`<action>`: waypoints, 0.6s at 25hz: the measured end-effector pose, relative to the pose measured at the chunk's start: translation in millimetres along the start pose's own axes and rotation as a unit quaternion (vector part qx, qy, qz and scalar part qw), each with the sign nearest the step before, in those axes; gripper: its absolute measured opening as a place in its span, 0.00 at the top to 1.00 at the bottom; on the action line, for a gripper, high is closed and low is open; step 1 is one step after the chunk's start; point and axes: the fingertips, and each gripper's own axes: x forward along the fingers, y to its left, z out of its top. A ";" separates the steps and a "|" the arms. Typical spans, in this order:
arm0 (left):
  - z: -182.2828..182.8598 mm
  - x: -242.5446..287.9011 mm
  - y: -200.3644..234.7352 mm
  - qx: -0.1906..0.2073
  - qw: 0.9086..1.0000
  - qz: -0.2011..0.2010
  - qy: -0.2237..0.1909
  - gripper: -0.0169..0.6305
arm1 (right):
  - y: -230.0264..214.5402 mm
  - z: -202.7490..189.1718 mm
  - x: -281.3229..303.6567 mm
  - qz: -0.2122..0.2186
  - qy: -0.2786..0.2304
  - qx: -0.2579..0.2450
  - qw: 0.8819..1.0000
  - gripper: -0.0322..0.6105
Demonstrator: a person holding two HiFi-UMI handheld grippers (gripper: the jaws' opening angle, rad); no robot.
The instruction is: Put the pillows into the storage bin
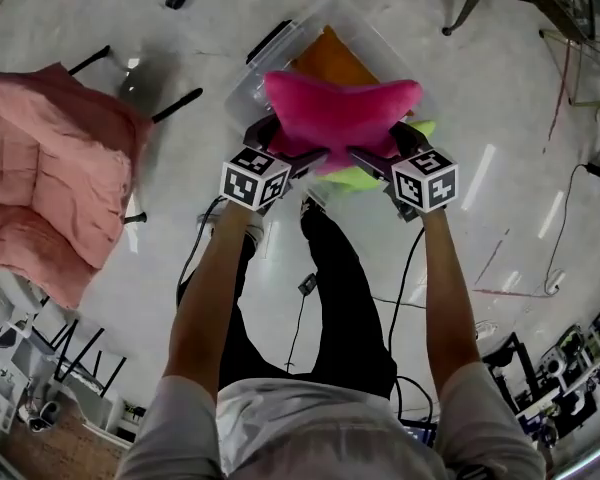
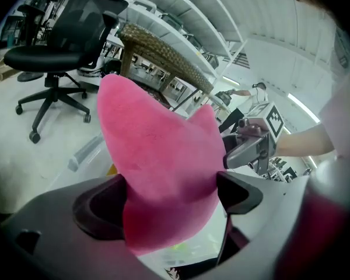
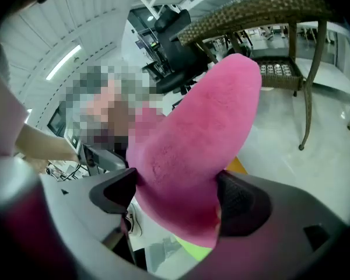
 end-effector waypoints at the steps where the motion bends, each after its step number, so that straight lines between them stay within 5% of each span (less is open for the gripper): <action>1: -6.7 11.1 7.4 -0.001 1.000 0.003 0.007 0.18 | -9.5 -7.5 10.7 0.005 0.008 0.006 1.000 0.26; 8: -1.4 52.1 68.5 -0.110 0.993 0.031 -0.026 0.18 | -69.1 10.9 65.8 0.038 -0.038 0.111 0.992 0.26; 15: 28.4 43.3 94.3 -0.110 0.990 0.080 -0.037 0.18 | -81.4 32.8 59.8 -0.008 -0.016 0.045 0.999 0.26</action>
